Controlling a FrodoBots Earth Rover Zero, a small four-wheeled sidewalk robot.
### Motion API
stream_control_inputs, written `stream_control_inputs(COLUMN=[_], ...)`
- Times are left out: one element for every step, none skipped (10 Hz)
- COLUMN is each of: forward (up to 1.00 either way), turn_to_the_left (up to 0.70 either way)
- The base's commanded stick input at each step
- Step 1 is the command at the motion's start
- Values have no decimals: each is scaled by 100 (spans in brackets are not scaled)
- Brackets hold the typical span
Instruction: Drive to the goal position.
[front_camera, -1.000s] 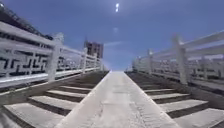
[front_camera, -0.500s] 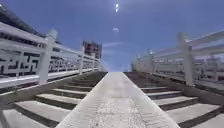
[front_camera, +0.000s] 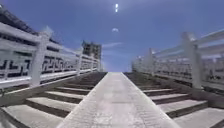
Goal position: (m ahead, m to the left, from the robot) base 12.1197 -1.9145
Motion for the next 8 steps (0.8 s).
stream_control_inputs(forward=[45,45,45,45,45,45,45,45], turn_to_the_left=[0,0,0,0,0,0,0,0])
